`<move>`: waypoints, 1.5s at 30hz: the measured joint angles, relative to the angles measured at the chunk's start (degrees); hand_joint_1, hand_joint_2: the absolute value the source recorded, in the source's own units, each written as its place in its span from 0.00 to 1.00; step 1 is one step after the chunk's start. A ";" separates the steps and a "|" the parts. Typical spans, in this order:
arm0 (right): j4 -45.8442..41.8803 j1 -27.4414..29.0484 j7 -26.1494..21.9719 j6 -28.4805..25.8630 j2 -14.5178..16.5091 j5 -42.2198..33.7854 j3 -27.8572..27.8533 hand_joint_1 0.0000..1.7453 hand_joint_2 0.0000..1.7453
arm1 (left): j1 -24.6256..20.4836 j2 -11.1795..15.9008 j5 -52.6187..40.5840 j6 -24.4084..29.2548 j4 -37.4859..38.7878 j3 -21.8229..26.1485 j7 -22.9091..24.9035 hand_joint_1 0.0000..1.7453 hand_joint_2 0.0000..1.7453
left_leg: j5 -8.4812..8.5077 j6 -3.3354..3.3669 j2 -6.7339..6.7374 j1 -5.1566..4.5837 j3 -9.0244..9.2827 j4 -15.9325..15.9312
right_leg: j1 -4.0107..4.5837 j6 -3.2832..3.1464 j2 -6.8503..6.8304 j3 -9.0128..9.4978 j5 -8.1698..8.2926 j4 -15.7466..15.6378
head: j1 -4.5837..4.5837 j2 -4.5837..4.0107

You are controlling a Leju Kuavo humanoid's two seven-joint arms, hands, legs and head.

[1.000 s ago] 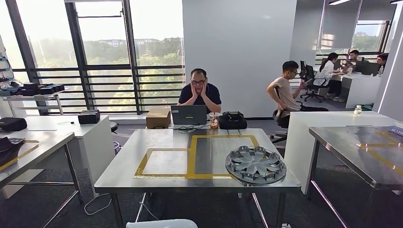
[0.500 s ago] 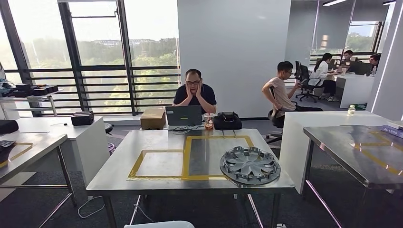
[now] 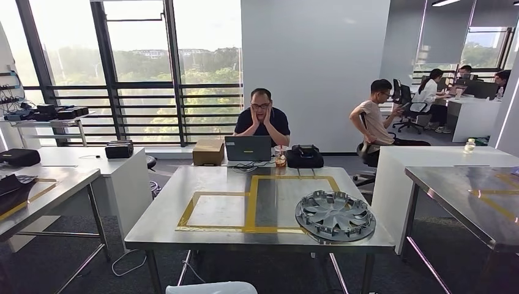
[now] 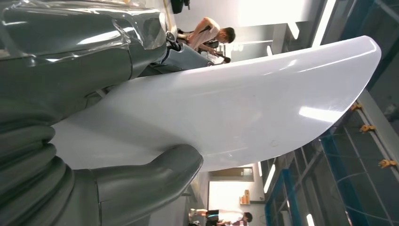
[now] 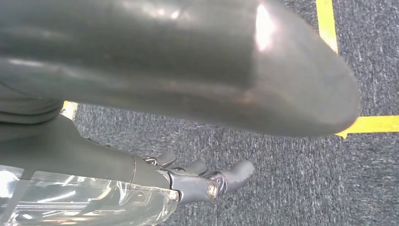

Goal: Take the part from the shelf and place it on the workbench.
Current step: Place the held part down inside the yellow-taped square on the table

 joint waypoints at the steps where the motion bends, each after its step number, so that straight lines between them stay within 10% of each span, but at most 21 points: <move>1: 0.08 0.00 0.02 0.09 0.08 0.00 0.00 0.00 0.00 | -0.02 0.01 -0.04 0.10 0.00 -0.04 -0.01 1.00 1.00 | -0.13 -0.21 -0.03 -0.05 -0.07 0.13 | 0.17 -0.54 0.02 0.05 0.06 -0.05 | -0.06 -0.01; 4: 0.26 -0.02 0.04 0.33 0.38 0.00 0.00 0.00 0.00 | -0.07 0.08 -0.09 0.23 0.00 -0.13 -0.04 1.00 1.00 | -1.17 -0.92 0.10 0.32 -0.69 1.51 | -0.17 -1.68 0.01 0.29 0.06 -0.17 | -0.19 0.00; 9: 0.63 -0.01 0.04 0.64 0.81 0.00 0.00 0.00 0.00 | -0.04 0.25 -0.14 0.30 0.00 -0.24 -0.09 1.00 1.00 | -7.26 -2.08 0.53 0.98 -8.94 17.14 | -0.25 -2.51 0.01 0.75 -0.30 -0.20 | -0.49 -0.01; 14: 1.03 -0.09 0.04 0.97 1.39 0.05 0.00 0.00 0.00 | -0.18 0.44 -0.39 0.69 -0.01 -0.22 -0.24 1.00 1.00 | 0.51 -1.08 0.84 0.72 -2.53 2.75 | 0.01 -2.08 0.07 1.63 -0.98 -0.25 | -0.56 -0.01; 19: 1.60 -0.38 0.13 1.55 1.85 0.12 0.04 0.00 0.00 | -0.14 0.62 -0.84 1.28 -0.21 -0.12 -0.52 1.00 1.00 | 0.43 0.27 0.68 0.40 -0.49 -0.43 | 0.09 -0.84 -0.14 1.47 -1.85 0.41 | -0.47 0.00; 25: 2.31 -0.60 0.44 2.00 1.97 0.18 0.10 0.00 0.00 | 0.13 0.58 -1.43 1.35 -0.37 -0.11 -0.60 1.00 1.00 | -0.10 1.24 0.35 0.38 0.95 -1.18 | 0.16 -0.94 -0.02 -8.47 -6.21 16.32 | -0.10 -0.01; 28: 2.56 -0.66 0.54 2.17 2.01 0.23 0.15 0.00 0.00 | 0.30 0.60 -1.75 1.37 -0.38 -0.06 -0.60 1.00 1.00 | -1.32 0.57 -0.02 0.36 1.97 -0.81 | 0.00 0.50 -0.04 -4.80 -0.77 6.51 | 0.06 -0.01; 30: 2.70 -0.75 0.72 2.31 2.04 0.27 0.21 0.00 0.00 | 0.44 0.65 -1.94 1.44 -0.43 0.08 -0.60 1.00 1.00 | -2.46 -0.06 -0.14 0.09 2.19 -0.19 | -0.04 0.17 0.00 -2.19 1.35 1.05 | 0.05 -0.01; 35: 2.80 -1.08 0.91 2.50 2.24 0.34 0.26 0.00 0.00 | 1.06 1.01 -2.50 1.48 -0.87 0.61 -0.72 1.00 1.00 | -4.97 -1.27 0.06 0.48 1.71 2.41 | -0.18 -1.94 0.14 -0.79 0.38 0.36 | -0.27 0.00; 39: 2.94 -1.17 0.95 2.50 2.26 0.39 0.26 0.00 0.00 | 1.73 1.32 -2.90 1.46 -1.05 1.09 -0.81 1.00 1.00 | -9.52 -2.13 0.52 0.88 -6.67 16.48 | -0.05 -2.78 0.16 0.66 -0.91 0.33 | -0.45 -0.01; 41: 2.97 -1.17 0.97 2.50 2.29 0.41 0.26 0.00 0.00 | 2.01 1.43 -3.02 1.45 -1.05 1.21 -0.81 1.00 1.00 | -7.00 -1.93 0.57 0.94 -8.40 16.57 | 0.11 -2.76 0.27 1.68 -1.68 0.33 | -0.54 -0.01; 45: 2.99 -1.49 1.02 2.53 2.53 0.48 0.27 0.00 0.00 | 2.02 1.54 -3.28 1.38 -1.12 1.65 -0.88 1.00 1.00 | 2.13 -0.26 0.73 0.20 -3.96 2.98 | 0.55 -2.31 0.42 3.64 -3.28 0.18 | -0.61 -0.04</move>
